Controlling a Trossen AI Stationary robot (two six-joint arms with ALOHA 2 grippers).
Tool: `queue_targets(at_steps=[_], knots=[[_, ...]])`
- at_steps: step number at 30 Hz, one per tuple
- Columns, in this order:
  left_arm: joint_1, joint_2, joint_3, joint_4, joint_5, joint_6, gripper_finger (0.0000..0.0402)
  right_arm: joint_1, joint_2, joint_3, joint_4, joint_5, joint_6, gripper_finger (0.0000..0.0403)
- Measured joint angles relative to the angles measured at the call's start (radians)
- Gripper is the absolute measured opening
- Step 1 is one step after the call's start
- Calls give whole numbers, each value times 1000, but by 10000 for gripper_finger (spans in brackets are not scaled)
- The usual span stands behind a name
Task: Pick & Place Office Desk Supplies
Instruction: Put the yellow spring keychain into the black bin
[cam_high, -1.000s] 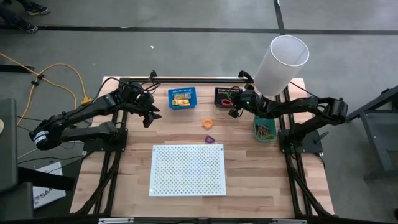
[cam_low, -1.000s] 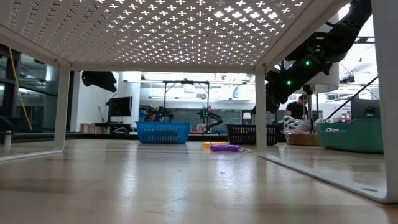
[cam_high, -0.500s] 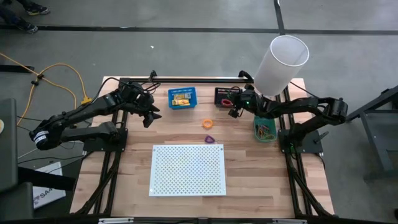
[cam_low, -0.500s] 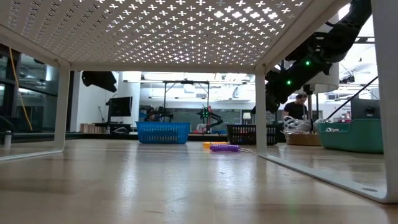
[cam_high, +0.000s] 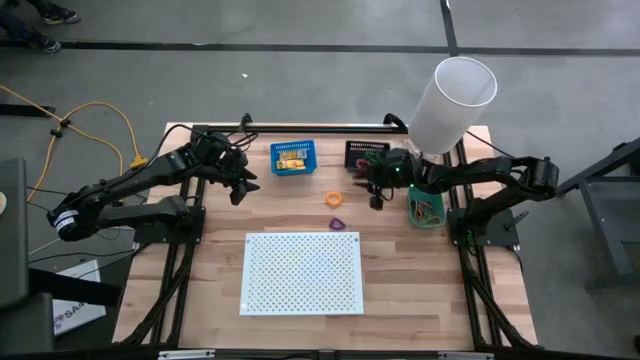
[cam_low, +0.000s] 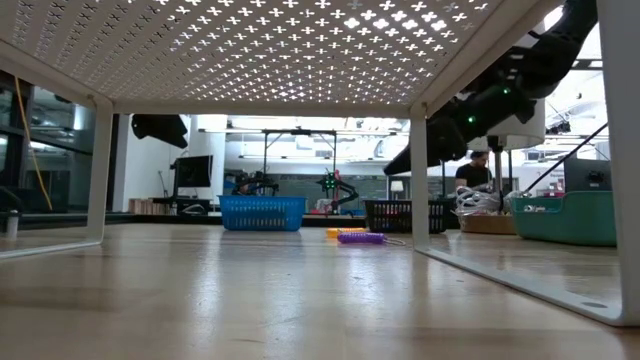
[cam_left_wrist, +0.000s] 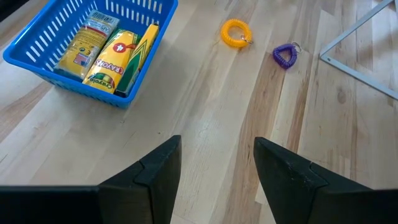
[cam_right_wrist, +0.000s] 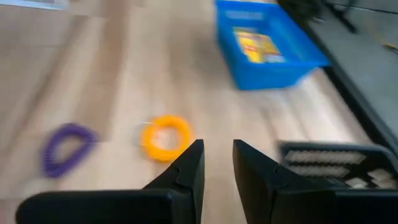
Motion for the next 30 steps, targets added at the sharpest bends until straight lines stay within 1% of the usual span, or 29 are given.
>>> queue_targets(at_steps=[2,5,24,28,30], knots=[[0,0,0,0,0,0,195,13,0,0,-2,-47,-15,72],[0,0,0,0,0,0,195,35,0,0,-2,-87,-19,72],[0,0,0,0,0,0,195,137,0,16,-6,-92,16,72],[0,0,0,0,0,0,195,139,0,82,-116,-156,19,72],[0,0,0,0,0,0,195,139,0,126,-201,-157,18,72]])
